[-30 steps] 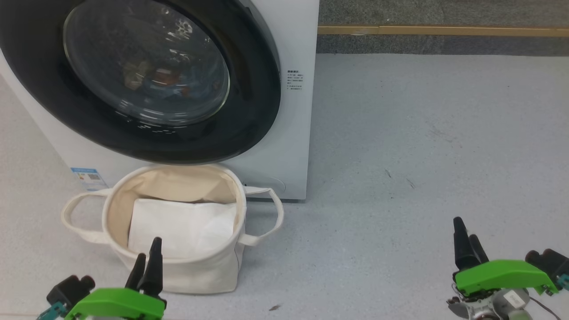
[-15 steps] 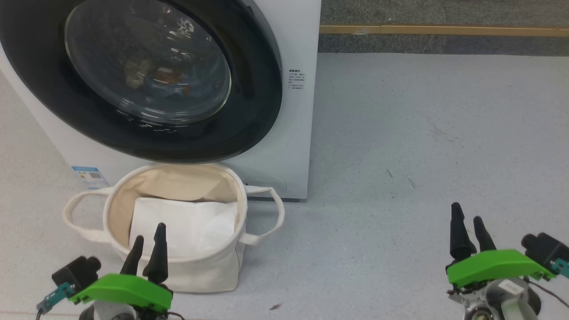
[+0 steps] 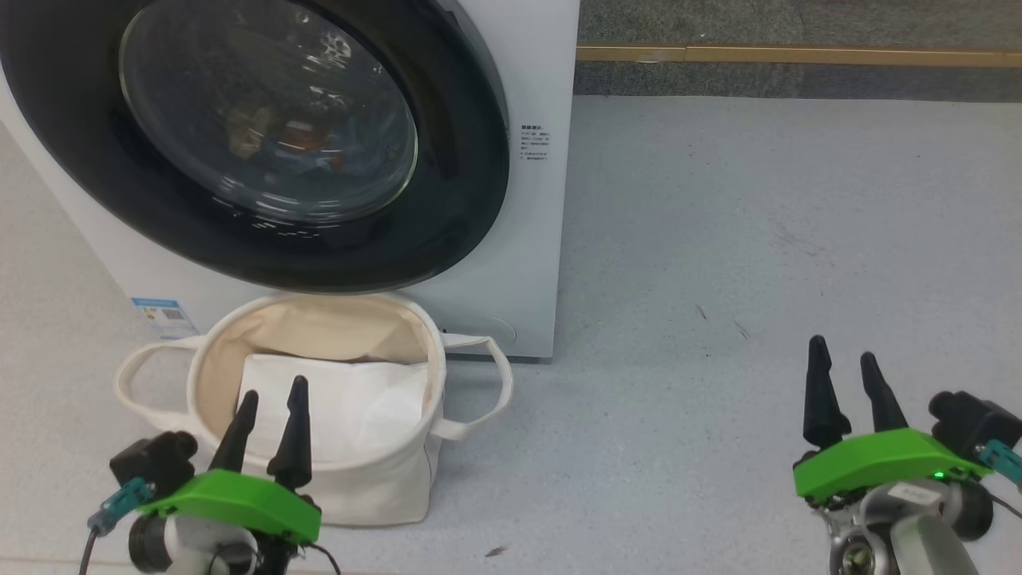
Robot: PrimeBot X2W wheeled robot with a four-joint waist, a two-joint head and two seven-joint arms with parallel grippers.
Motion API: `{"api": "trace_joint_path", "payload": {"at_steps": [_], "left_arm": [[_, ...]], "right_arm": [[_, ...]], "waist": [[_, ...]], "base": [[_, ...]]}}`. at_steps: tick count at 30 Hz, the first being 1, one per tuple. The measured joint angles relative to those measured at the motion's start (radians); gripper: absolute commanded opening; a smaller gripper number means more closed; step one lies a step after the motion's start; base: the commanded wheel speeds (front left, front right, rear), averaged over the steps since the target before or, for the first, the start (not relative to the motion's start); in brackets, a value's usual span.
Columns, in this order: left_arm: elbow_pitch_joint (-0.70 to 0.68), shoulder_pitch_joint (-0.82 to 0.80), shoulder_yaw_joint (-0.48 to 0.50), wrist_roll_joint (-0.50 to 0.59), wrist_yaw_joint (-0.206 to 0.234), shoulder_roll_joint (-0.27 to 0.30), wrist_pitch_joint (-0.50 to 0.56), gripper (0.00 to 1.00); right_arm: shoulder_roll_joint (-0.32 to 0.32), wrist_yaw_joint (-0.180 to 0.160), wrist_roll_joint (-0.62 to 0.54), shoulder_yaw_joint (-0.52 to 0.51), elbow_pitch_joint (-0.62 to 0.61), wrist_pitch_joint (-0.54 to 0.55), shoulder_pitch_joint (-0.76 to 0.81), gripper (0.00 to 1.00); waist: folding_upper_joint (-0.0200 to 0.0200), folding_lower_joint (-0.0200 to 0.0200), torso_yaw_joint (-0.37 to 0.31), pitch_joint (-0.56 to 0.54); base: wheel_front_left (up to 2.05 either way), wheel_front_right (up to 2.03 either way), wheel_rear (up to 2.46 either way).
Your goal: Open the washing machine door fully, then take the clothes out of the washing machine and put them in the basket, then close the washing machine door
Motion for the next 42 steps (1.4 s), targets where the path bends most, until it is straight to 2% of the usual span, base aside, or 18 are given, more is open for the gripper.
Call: {"api": "trace_joint_path", "payload": {"at_steps": [21,42], "left_arm": [[0.0,-0.06,-0.028,0.253,0.026,0.016,-0.054,1.0],[0.018,-0.124,-0.034,0.493,0.025,0.053,-0.117,1.0]], "right_arm": [[0.0,0.0,-0.277,-0.003,-0.028,-0.057,-0.029,1.0],[0.0,0.0,-0.548,0.0,-0.053,-0.12,-0.051,1.0]], "waist": [[0.0,0.0,0.005,-0.005],[0.0,-0.0001,0.002,-0.022]], "base": [[0.0,0.0,0.0],[0.0,0.0,0.0]]}}
